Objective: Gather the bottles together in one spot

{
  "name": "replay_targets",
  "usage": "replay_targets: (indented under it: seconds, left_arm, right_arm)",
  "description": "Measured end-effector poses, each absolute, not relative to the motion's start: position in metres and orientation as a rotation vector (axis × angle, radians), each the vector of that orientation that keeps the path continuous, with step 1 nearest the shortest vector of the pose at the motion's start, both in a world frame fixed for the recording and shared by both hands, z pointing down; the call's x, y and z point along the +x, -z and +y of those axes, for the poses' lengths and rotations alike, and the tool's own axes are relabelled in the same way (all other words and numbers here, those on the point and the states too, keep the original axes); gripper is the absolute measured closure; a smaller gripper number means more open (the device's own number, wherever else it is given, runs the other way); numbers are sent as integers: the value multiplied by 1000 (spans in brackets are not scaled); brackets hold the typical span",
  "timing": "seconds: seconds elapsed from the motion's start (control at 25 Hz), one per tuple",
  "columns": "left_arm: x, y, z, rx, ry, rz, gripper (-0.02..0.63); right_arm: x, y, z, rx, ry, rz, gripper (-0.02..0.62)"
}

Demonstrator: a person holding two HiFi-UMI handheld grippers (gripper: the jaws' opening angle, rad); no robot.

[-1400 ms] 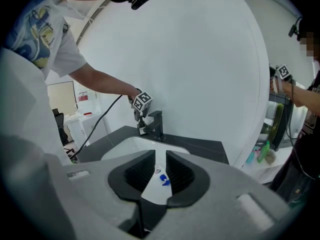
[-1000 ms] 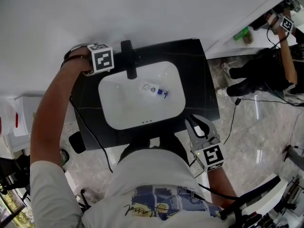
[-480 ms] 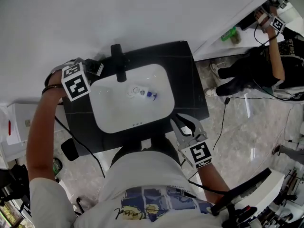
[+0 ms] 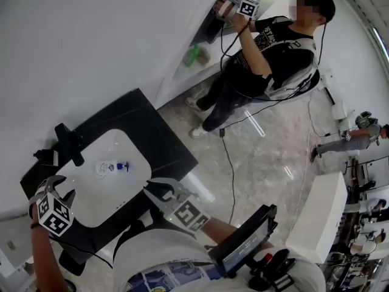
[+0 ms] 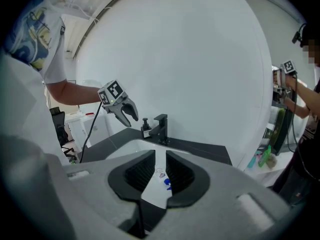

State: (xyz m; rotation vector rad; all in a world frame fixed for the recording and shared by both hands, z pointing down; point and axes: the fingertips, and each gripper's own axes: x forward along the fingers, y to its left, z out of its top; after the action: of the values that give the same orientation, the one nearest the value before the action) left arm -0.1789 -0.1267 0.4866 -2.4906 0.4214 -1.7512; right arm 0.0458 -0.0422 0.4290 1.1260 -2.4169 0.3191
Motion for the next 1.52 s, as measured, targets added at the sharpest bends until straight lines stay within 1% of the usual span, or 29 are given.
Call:
replay_targets:
  seconds: [0.4,0.6,0.8,1.0,1.28,1.52]
  left_arm:
    - [-99,-517,-80,-2727,1599,215,422]
    - [-67,-558,-54,-2741,1626,54,422]
    - [-23,-592,-74,-2764,1597,31,434]
    - [-6,-627,-92,-2757,1653,64,426]
    - [3,-692,-121,-2628,1793,121,459]
    - [17,-723,-137,-2548,1839,114,456]
  right_arm:
    - [58,-428,-41,1177,-329,-2395,530]
    - [70,-417,-33,1165,-338,-2399,529]
    - [101,-420,-46,1196,-335,-2367,531]
    - [119,-428,-49,1207,-360,-2345,530]
    - [148,-438,-49,1206,-407,-2310,529]
    - [171,-445,-54,1212,-443,-2280,529]
